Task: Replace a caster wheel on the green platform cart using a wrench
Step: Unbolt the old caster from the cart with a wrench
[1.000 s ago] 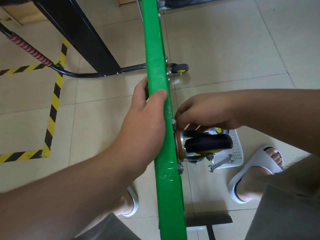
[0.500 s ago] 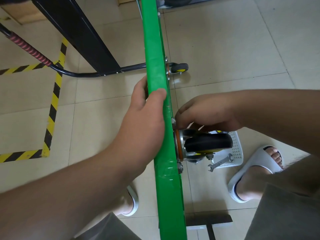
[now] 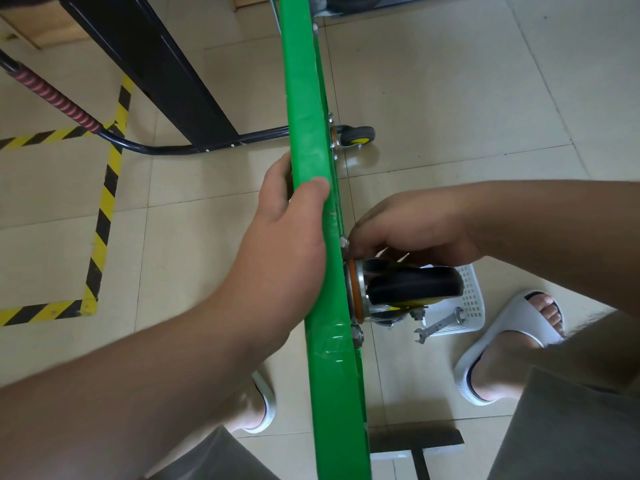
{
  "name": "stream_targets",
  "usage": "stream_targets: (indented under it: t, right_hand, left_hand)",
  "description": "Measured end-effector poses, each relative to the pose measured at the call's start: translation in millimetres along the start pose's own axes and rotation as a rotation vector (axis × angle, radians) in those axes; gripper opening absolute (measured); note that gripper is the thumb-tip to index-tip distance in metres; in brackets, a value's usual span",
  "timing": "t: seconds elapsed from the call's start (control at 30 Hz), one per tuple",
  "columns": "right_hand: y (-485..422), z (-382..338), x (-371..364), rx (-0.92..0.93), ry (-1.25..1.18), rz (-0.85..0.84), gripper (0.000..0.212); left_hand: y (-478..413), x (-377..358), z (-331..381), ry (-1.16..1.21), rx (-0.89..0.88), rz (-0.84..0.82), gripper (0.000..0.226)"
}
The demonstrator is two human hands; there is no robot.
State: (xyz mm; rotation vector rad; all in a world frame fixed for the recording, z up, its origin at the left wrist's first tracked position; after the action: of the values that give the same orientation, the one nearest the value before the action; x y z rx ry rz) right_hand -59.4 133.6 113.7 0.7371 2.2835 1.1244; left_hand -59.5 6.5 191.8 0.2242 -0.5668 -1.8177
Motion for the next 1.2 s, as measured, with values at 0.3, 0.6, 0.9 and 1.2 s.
stream_targets:
  t: [0.3,0.6,0.9,1.2]
  right_hand:
    - [2,-3,11,0.023,0.089,0.134,0.02]
    - [-1,-4,1,0.04,0.012,0.005,0.034]
    - [-2,-5,8,0.103,-0.02,0.046,0.018]
    - [-5,-6,6,0.145,-0.078,-0.014,0.021]
  left_hand:
    - [0,-2,1,0.0,-0.006,-0.012,0.03]
    - [-1,1,0,-0.012,-0.011,-0.001,0.03]
    - [-2,1,-1,-0.023,-0.007,-0.008,0.031]
    - [-2,2,-2,-0.013,-0.01,0.009,0.03]
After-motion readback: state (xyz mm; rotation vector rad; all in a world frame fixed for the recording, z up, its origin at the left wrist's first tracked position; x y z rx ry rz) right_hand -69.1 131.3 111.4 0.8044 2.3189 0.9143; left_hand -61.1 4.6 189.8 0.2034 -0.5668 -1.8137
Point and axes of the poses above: each hand's wrist, its own y-axis away from the middle knuckle, its own x-axis out of the back of the hand, z = x × y, the point moved 9 cm from there along -y, towards the middle knuckle, and after that the axes turned 15 degrees about -z, right-handed, at the moved point
